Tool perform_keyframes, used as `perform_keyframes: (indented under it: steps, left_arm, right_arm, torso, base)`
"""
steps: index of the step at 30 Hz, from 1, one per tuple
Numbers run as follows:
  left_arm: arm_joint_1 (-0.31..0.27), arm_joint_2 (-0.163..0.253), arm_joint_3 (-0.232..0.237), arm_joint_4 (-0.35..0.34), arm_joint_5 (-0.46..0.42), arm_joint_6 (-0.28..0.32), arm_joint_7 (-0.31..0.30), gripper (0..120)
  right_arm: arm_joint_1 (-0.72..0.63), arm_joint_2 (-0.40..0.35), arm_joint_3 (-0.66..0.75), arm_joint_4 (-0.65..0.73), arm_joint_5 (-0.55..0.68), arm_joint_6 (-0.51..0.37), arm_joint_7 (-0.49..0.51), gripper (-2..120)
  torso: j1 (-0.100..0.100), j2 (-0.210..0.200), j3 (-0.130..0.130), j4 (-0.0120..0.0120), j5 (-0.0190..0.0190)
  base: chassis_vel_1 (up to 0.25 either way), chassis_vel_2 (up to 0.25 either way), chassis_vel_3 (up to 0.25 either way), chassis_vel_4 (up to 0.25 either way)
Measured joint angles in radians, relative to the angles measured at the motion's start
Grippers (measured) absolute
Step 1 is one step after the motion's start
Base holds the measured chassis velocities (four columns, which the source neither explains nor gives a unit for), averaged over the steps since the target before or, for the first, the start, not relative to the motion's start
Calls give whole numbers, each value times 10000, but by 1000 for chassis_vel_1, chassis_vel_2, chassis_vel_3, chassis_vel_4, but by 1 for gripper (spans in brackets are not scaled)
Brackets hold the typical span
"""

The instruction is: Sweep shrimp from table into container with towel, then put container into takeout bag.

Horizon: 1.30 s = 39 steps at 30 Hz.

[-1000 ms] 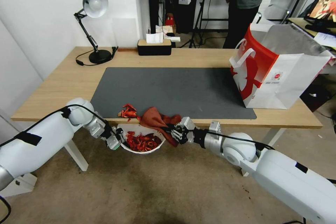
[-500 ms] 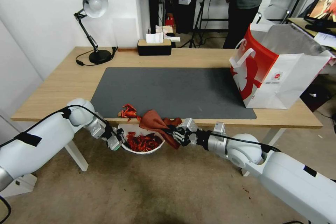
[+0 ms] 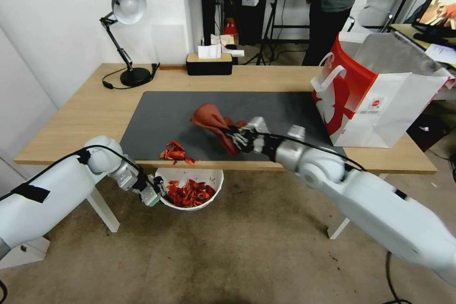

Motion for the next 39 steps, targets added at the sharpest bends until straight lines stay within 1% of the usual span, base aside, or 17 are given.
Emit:
perform_keyframes:
  steps: [1,3,4,6,7,8,10,11,13,21,23,27,33,35,36,38,39]
  left_arm:
    - [0,0,0,0,0,0,0,0]
    - [204,118,-274,-3,-7,-30,-2,0]
    - [204,118,-274,-3,-7,-30,-2,0]
    - [413,190,-511,45,-8,-103,-2,0]
    - [413,190,-511,45,-8,-103,-2,0]
    - [531,229,-625,66,-9,-144,-2,0]
    - [662,272,-772,74,-18,-178,-3,0]
    - [662,272,-772,74,-18,-178,-3,0]
    - [733,300,-894,76,-38,-207,-9,0]
    - [750,306,-929,89,-48,-220,-11,0]
    - [756,306,-929,101,-49,-232,-9,0]
    - [765,310,-935,101,-50,-232,-8,0]
    - [872,376,-1040,97,-60,-237,-8,0]
    - [1060,442,-1200,36,-74,-242,-9,0]
    - [1060,442,-1200,36,-74,-242,-9,0]
    - [1375,559,-1481,-78,-85,-237,-13,0]
    - [1375,559,-1481,-78,-85,-237,-13,0]
  right_arm:
    - [0,0,0,0,0,0,0,5]
    - [720,750,-628,-1067,-29,-16,-31,5]
    - [720,750,-628,-1067,-29,-16,-31,5]
    - [1251,1341,-1040,-1798,-53,-43,-65,5]
    - [1251,1341,-1040,-1798,-53,-43,-65,5]
    - [1527,1627,-1248,-2167,-94,-57,-91,5]
    - [1843,1954,-1490,-2655,-175,-116,-189,5]
    - [1843,1954,-1490,-2655,-175,-116,-189,5]
    - [2130,2185,-1783,-3081,-248,-211,-419,5]
    - [2258,2203,-2225,-3165,-350,-339,-1019,5]
    - [2272,2143,-2479,-3021,-426,-312,-1463,5]
    - [2241,2078,-2573,-2821,-449,-280,-1634,5]
    - [2171,1767,-2787,-2277,-475,-186,-1792,5]
    - [2149,1574,-2936,-1994,-485,-104,-1858,5]
    - [2149,1574,-2936,-1994,-485,-104,-1858,5]
    - [2176,1486,-3129,-1809,-487,-29,-1968,5]
    - [2176,1486,-3129,-1809,-487,-29,-1968,5]
  torso:
    - [0,0,0,0,0]
    - [1,0,0,0,-1]
    - [1,0,0,0,-1]
    - [1,0,0,1,-2]
    - [1,0,0,1,-2]
    - [0,1,-1,1,-4]
    - [0,0,0,2,-3]
    - [0,0,0,2,-3]
    - [0,1,0,-2,-2]
    - [0,0,-1,-5,0]
    - [-3,1,-4,-6,1]
    - [-3,2,-4,-4,2]
    - [-3,2,-4,0,2]
    - [-3,2,-4,-5,2]
    - [-3,2,-4,-5,2]
    - [-3,3,-4,-4,3]
    - [-3,3,-4,-4,3]
  base:
    - [0,0,0,0]
    - [0,0,0,0]
    - [0,0,0,0]
    - [0,0,0,0]
    - [0,0,0,0]
    - [0,0,0,0]
    - [0,0,0,0]
    - [0,0,0,0]
    - [0,0,0,0]
    - [0,0,0,0]
    - [0,0,0,0]
    - [0,0,0,0]
    - [0,0,0,0]
    - [0,0,0,0]
    - [0,0,0,0]
    - [0,0,0,0]
    - [0,0,0,0]
